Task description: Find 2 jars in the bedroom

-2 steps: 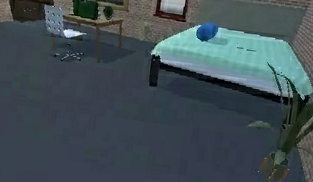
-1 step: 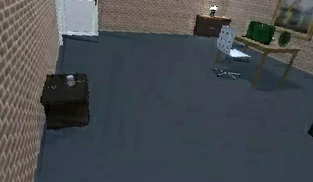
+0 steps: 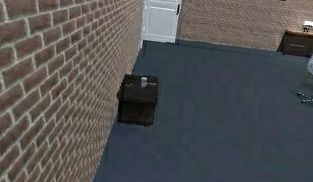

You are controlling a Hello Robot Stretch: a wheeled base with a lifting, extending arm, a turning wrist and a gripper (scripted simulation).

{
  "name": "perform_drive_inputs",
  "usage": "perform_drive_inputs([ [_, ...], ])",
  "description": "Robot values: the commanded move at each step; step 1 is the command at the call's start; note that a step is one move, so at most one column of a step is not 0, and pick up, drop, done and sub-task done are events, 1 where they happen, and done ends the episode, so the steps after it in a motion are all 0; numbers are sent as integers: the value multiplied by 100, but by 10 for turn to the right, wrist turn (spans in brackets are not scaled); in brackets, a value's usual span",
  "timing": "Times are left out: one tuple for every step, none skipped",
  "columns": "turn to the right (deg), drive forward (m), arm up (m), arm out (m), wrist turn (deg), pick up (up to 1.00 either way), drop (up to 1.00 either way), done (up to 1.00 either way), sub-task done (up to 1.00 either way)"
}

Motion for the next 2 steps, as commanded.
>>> perform_drive_inputs([
  [0, 100, 0, 0, 0, 0, 0, 0, 0],
  [0, 30, 0, 0, 0, 0, 0, 0, 0],
])
